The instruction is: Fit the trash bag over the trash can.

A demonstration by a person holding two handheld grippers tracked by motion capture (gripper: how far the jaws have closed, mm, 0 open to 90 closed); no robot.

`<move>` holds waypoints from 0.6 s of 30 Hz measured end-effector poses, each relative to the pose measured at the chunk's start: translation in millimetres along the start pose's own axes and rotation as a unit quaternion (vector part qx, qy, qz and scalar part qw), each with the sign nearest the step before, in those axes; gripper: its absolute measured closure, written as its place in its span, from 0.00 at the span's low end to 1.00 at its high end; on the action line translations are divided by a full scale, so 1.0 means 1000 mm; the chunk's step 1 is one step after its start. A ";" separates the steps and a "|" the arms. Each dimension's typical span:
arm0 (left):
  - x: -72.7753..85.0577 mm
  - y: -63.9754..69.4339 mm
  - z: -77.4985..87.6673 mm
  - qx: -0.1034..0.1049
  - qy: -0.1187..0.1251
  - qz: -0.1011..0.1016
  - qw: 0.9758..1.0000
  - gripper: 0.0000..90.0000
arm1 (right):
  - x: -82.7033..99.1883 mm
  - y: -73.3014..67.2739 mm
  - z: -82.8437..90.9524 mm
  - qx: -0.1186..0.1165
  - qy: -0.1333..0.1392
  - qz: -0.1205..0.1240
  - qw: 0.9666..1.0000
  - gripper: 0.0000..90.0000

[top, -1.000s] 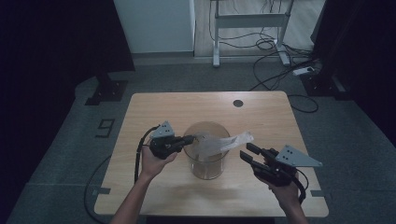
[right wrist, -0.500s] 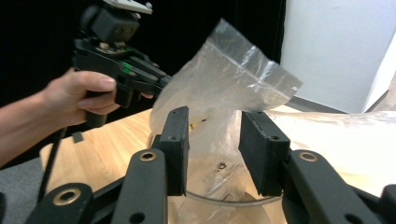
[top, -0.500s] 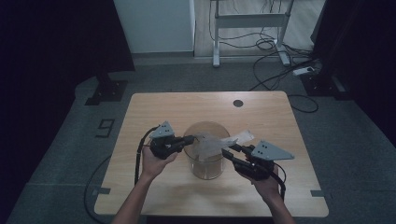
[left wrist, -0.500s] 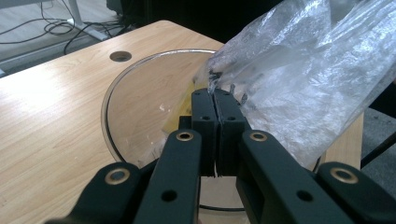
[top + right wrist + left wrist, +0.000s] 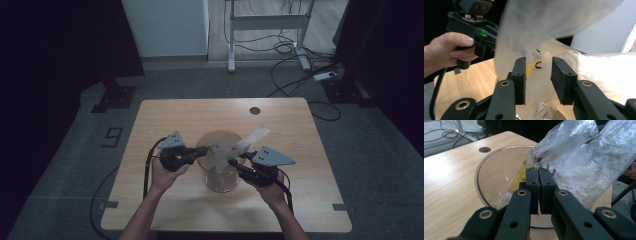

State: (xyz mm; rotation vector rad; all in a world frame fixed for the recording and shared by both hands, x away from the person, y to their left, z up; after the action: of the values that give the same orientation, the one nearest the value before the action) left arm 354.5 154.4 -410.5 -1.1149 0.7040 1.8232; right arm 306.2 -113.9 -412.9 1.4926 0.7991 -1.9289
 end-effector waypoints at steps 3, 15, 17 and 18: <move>0.000 0.002 0.000 0.005 0.001 -0.004 1.000 0.97 | 0.000 0.001 -0.003 -0.006 0.003 0.005 1.000 0.72; -0.002 0.008 -0.007 0.022 0.001 -0.016 1.000 0.96 | -0.001 0.000 -0.009 -0.058 0.028 0.024 0.998 0.74; -0.002 0.008 -0.008 0.022 0.000 -0.015 1.000 0.96 | 0.000 -0.003 -0.010 -0.065 0.026 0.035 0.997 0.76; -0.002 0.008 -0.008 0.023 0.000 -0.015 1.000 0.96 | 0.000 -0.003 -0.011 -0.068 0.026 0.036 0.997 0.77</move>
State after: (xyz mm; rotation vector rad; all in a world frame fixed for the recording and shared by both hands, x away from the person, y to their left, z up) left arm 351.8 143.5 -412.4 -1.0901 0.7215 1.7733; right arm 310.8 -103.5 -414.7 1.4742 0.8687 -1.7541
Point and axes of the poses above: each handheld gripper's, and its own axes: z roughly backward along the jaws, x roughly out of its underside, y roughly to its right, the point moved 1 cm from there along -z, roughly forward along the jaws, and after that the axes turned 7 degrees about -z, right-handed, at the moved point
